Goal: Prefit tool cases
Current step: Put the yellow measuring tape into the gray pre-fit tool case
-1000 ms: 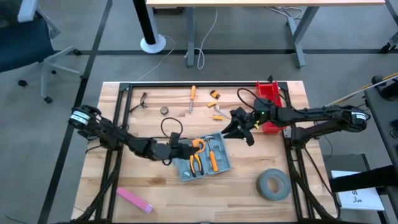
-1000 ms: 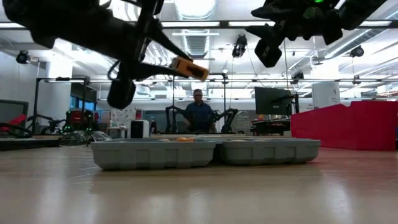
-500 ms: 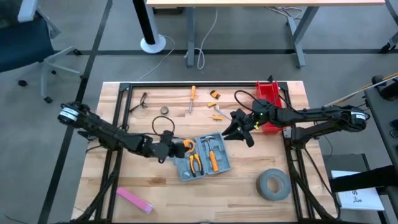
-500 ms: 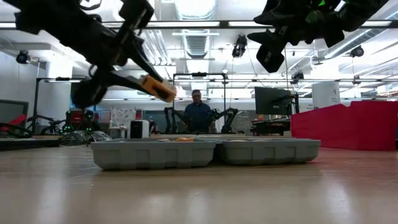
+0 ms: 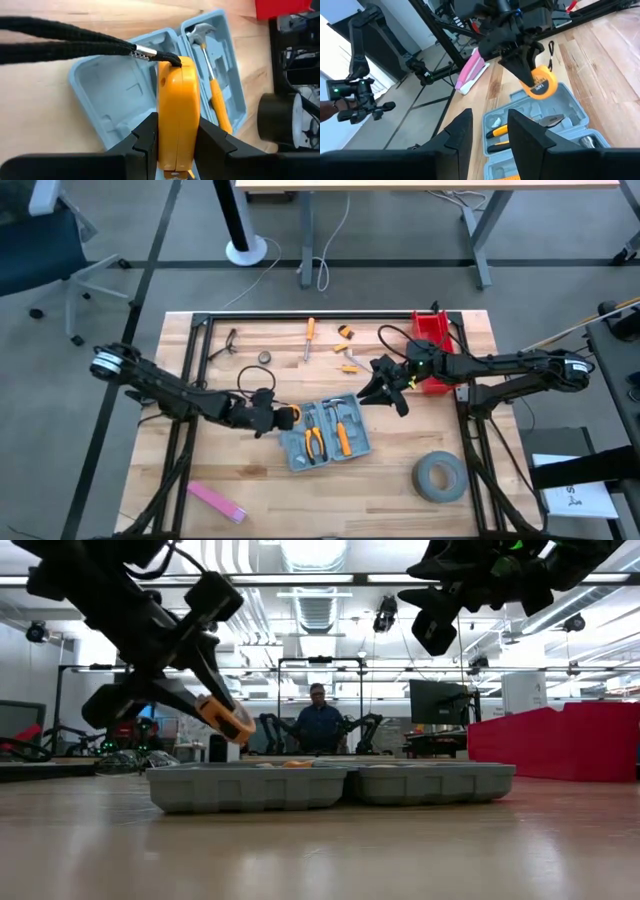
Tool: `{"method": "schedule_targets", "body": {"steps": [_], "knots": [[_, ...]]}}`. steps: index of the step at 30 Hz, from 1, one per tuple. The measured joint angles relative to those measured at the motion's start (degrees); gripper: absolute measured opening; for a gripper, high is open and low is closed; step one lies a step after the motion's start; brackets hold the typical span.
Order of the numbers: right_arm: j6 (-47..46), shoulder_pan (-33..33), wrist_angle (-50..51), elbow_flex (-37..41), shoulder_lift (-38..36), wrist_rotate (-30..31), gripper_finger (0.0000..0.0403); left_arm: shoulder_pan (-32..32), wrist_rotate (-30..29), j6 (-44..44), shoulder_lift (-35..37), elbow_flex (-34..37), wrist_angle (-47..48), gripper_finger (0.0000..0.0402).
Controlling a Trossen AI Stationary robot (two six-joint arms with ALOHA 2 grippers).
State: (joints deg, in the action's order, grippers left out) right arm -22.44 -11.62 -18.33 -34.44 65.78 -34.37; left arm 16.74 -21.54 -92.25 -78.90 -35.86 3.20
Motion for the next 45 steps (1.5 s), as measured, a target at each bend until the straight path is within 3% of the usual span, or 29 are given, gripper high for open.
{"method": "schedule_targets", "body": {"steps": [19,34,45], "knots": [[-0.50,0.17,0.01,0.00,0.00,-0.02,0.0111,-1.21,0.25,3.20,-5.56,0.00,-4.81,0.0111],[-0.63,0.90,-0.15,0.00,0.00,-0.09,0.0100,-1.21,4.49,4.74,-6.66,0.00,-4.57,0.0219],[-0.61,0.90,-0.13,0.11,0.00,-0.04,0.0118,-1.15,5.16,3.52,-5.04,-4.02,-4.83,0.0217]]}}
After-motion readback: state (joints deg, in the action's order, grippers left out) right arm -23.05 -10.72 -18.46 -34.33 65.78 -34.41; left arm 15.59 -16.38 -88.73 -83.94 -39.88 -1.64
